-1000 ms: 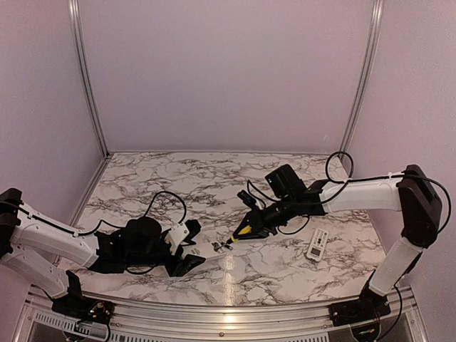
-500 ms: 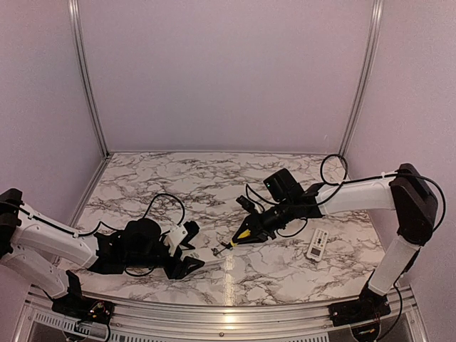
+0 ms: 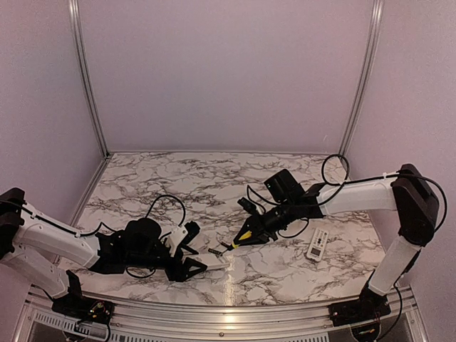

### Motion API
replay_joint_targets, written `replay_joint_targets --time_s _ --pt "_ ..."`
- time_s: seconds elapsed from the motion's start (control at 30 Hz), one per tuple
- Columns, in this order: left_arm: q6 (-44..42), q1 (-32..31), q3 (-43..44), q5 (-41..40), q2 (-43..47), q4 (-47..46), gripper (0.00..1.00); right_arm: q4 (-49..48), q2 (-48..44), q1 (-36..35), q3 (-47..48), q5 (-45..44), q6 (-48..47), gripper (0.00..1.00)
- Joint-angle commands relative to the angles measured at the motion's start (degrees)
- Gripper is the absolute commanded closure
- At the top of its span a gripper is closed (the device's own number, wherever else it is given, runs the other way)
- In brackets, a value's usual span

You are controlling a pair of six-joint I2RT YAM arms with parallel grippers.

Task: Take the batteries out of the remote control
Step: Remove the battery from the remote control without the battery cover.

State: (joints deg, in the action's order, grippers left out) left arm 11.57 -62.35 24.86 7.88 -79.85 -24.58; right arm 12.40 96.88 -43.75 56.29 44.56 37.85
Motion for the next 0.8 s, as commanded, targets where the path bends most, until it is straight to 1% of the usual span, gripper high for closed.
replay_joint_targets --time_s 0.0,0.3,0.53,0.67,0.73,0.77 --pt "1.6 0.3 0.4 2.6 -0.7 -4.6 1.0 3.1 -2.5 -0.2 2.6 -2.2 -1.1 1.0" --pt "1.6 0.3 0.6 3.3 -0.4 -3.5 1.0 5.2 -4.3 -0.2 3.0 -3.4 -1.6 1.0" --pt "1.5 0.3 0.4 4.1 2.1 -1.2 1.0 10.3 -6.2 -0.2 7.7 -5.5 -3.5 1.0" --pt "0.5 0.3 -1.0 0.8 6.5 0.0 1.0 12.7 -7.3 -0.2 10.2 -7.9 -4.4 1.0" --pt "-0.6 0.3 -1.6 -3.0 10.2 1.1 1.0 13.5 -8.0 -0.1 11.2 -9.7 -4.6 1.0" --pt "-1.3 0.3 -2.0 -6.3 11.9 1.6 1.0 13.9 -8.5 -0.1 11.5 -10.8 -4.6 1.0"
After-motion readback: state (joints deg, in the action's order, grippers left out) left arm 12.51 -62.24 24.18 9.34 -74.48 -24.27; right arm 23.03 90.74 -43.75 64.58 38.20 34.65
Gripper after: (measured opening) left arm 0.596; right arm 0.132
